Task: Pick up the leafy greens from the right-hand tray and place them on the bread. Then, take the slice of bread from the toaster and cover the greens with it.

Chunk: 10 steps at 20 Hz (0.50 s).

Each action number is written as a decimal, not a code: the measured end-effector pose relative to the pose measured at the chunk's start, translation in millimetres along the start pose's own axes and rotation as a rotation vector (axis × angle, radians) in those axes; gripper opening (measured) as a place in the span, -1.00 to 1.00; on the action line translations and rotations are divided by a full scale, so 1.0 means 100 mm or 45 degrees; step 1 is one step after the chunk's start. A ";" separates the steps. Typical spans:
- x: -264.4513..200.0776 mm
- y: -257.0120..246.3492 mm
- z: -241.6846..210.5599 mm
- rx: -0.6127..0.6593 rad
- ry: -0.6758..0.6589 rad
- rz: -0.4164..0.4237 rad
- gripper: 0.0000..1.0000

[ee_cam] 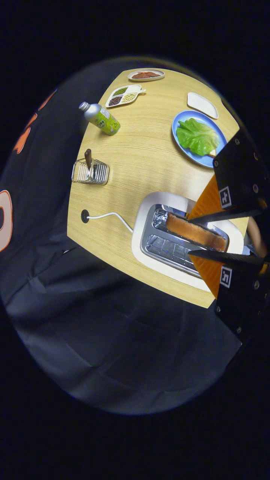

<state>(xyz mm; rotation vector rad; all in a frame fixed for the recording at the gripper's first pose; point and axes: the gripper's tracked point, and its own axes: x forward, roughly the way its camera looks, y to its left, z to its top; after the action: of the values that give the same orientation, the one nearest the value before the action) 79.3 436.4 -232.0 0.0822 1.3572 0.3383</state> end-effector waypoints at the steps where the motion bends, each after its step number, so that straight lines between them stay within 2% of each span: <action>1: 0.02 0.02 0.00 0.012 0.000 0.008 -0.27; 5: 0.01 -0.01 0.03 0.006 -0.024 0.002 -0.61; 7: -0.03 -0.04 0.05 0.018 -0.046 0.032 -0.72; 10: -0.18 -0.04 0.08 0.037 -0.086 0.096 -0.76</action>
<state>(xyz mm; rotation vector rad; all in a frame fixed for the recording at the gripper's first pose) 85.0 428.4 -214.2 0.1674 1.2946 0.3762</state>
